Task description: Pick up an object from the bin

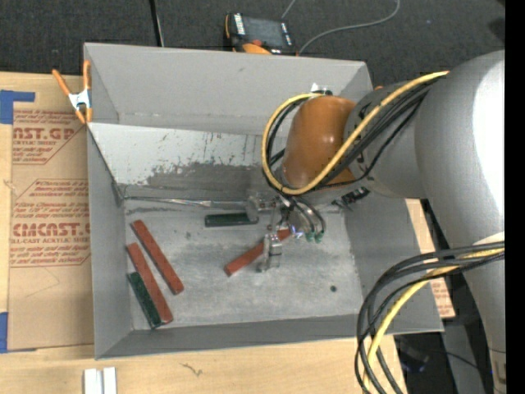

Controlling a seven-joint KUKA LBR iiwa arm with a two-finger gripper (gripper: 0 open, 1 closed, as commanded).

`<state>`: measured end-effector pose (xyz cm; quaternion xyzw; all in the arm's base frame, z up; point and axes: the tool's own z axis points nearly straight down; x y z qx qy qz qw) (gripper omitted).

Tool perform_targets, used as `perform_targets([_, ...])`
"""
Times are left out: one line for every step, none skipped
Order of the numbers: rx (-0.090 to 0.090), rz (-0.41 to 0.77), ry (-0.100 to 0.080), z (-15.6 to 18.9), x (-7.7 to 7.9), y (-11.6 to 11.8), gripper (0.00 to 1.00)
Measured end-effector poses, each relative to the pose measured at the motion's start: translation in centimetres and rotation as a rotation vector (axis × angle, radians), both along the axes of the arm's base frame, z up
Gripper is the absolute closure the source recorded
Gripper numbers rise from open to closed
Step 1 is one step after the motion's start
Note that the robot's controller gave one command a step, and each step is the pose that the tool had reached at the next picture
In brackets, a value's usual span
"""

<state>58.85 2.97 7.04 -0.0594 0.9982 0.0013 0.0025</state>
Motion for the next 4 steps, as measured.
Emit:
perform_targets([-0.001, -0.004, -0.006, 0.4, 0.2, -0.3, 1.0])
perform_targets([-0.002, 0.021, -0.006, 14.9, -2.7, 1.1, 1.0])
perform_targets([-0.002, -0.06, 0.007, 9.9, -3.3, 0.3, 1.0])
perform_targets([-0.002, -0.06, 0.004, 10.1, -3.3, 0.3, 0.0])
